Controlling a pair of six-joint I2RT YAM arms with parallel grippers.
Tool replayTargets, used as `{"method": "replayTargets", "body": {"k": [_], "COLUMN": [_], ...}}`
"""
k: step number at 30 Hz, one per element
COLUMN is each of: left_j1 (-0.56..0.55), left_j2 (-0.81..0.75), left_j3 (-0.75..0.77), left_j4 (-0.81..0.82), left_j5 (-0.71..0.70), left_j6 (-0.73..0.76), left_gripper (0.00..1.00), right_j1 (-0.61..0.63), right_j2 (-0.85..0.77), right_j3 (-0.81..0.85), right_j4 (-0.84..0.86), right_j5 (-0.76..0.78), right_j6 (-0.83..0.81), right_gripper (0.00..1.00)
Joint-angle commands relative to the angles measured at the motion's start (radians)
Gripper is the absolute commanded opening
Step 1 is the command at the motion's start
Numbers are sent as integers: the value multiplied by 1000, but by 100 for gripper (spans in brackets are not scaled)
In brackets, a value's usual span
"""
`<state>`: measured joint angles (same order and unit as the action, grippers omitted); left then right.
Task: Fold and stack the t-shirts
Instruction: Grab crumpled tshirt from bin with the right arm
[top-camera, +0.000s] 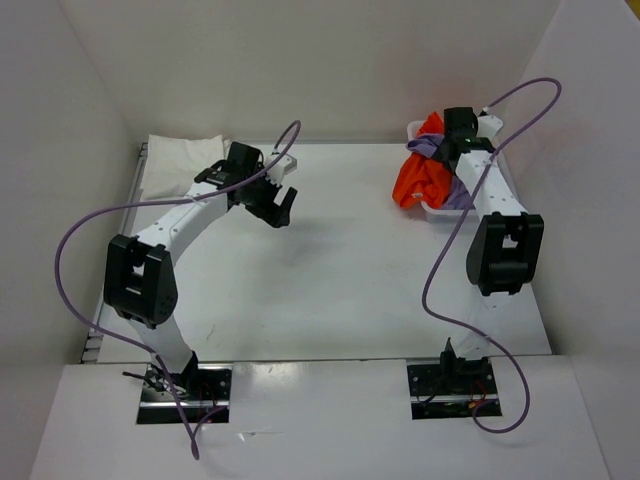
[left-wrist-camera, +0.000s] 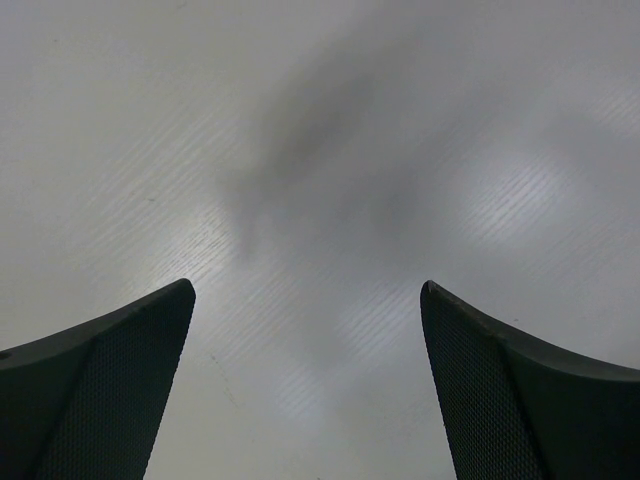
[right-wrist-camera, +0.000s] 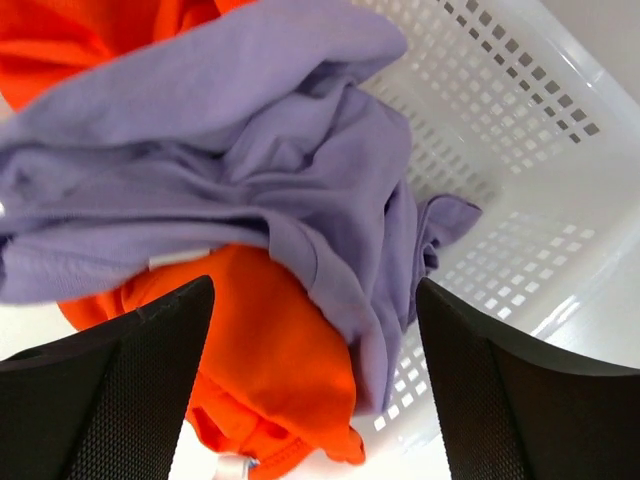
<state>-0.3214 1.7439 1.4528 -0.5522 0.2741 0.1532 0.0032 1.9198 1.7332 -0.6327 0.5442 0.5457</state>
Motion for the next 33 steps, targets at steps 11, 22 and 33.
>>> {"method": "replayTargets", "body": {"k": [11, 22, 33], "left_j1": [4, 4, 4], "left_j2": [6, 6, 6], "left_j3": [9, 0, 0], "left_j4": [18, 18, 18], "left_j5": [-33, -42, -42], "left_j6": [14, 14, 14], "left_gripper": [100, 100, 100], "right_j1": [-57, -66, -66], "right_j2": [22, 53, -45], "right_j3": [-8, -41, -66], "right_j4": [125, 143, 143], "right_j5": [-122, -155, -76], "right_j6": [54, 43, 25], "right_gripper": [71, 43, 39]}}
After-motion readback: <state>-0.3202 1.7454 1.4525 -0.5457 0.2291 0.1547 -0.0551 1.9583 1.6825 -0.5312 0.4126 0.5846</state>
